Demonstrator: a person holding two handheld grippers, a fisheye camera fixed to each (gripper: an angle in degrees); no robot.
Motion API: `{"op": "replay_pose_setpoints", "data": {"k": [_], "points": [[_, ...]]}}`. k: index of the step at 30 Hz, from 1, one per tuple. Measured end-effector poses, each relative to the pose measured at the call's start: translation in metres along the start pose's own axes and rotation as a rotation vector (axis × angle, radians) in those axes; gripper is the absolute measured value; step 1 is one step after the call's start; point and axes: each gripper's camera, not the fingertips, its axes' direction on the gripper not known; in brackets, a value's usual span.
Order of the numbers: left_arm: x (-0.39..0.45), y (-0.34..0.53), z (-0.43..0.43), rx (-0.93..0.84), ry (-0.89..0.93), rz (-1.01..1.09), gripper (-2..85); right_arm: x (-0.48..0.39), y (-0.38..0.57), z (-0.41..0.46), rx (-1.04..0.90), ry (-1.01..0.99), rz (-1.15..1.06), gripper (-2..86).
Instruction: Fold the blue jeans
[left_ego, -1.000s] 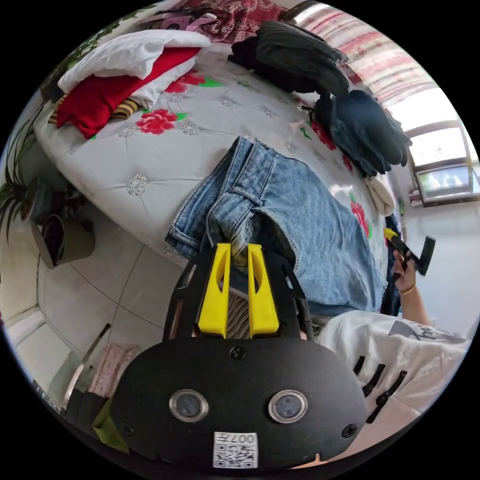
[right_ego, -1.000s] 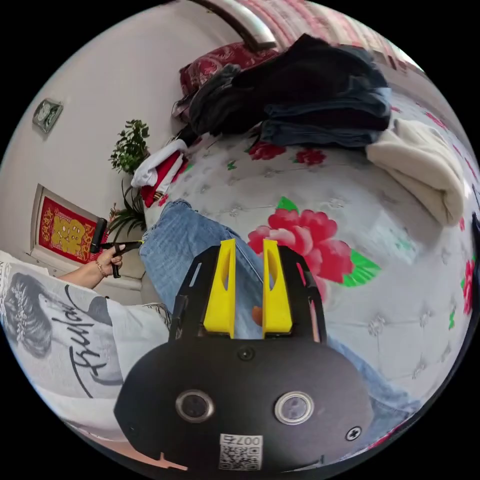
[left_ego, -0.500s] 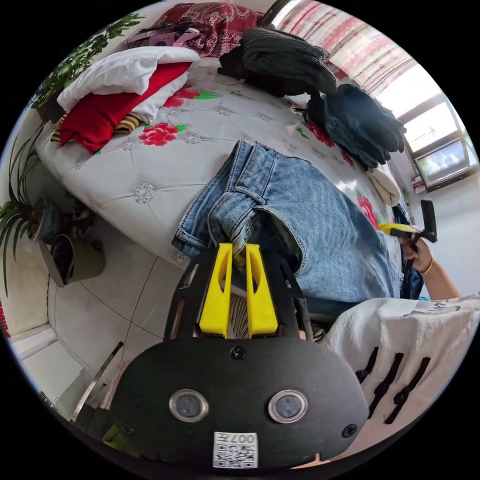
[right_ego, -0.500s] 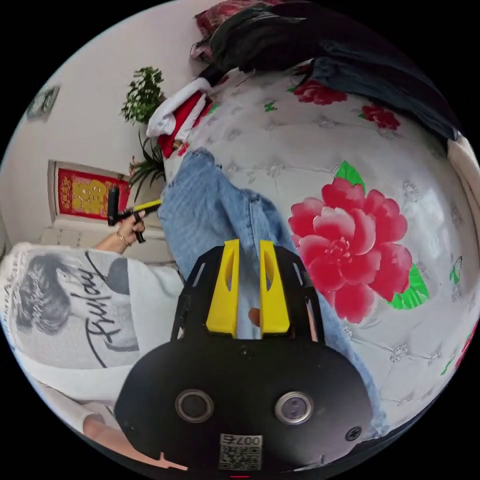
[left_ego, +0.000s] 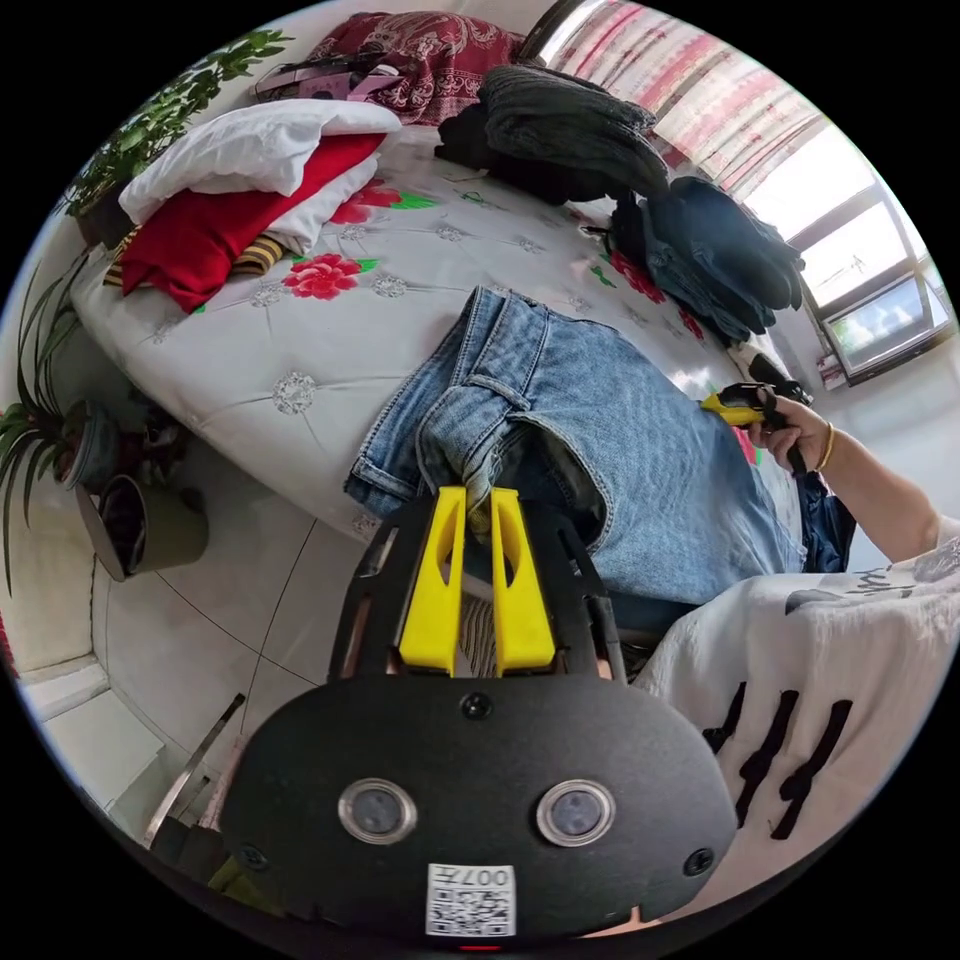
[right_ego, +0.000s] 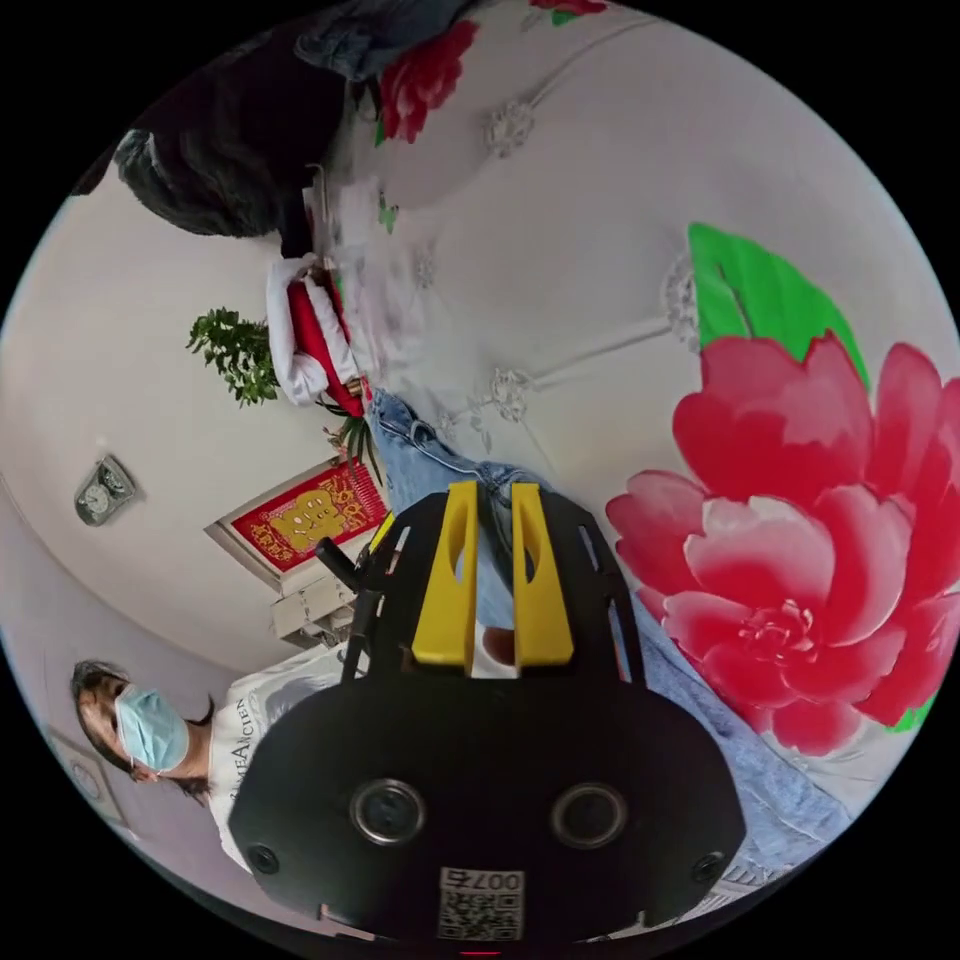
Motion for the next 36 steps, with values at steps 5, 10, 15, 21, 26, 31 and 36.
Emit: {"op": "replay_pose_setpoints", "data": {"k": [5, 10, 15, 21, 26, 31, 36], "points": [[0.001, -0.033, 0.004, 0.07, -0.068, 0.022, 4.2, -0.006, -0.005, -0.021, 0.193, -0.035, -0.051, 0.7], [0.002, -0.087, 0.015, 0.066, -0.092, 0.015, 4.6, -0.036, 0.0, -0.01, 0.346, 0.081, -0.139, 1.1], [0.002, -0.09, 0.017, 0.069, -0.06, 0.02, 4.9, -0.036, 0.08, -0.017, 0.567, 0.098, -0.235, 3.4], [0.007, -0.085, 0.005, 0.031, -0.018, 0.021, 7.5, 0.041, 0.232, -0.011, 0.743, 0.096, -0.095, 5.3], [0.043, -0.077, -0.039, 0.076, -0.088, 0.169, 7.4, 0.103, 0.388, -0.006, 1.067, 0.166, 0.219, 6.0], [0.1, -0.077, -0.014, -0.031, 0.025, 0.297, 7.9, 0.154, 0.506, 0.011, 1.364, 0.138, 0.555, 5.9], [0.143, -0.08, 0.05, -0.194, -0.115, 0.331, 7.7, 0.184, 0.538, 0.027, 1.423, 0.151, 0.737, 5.5]]}}
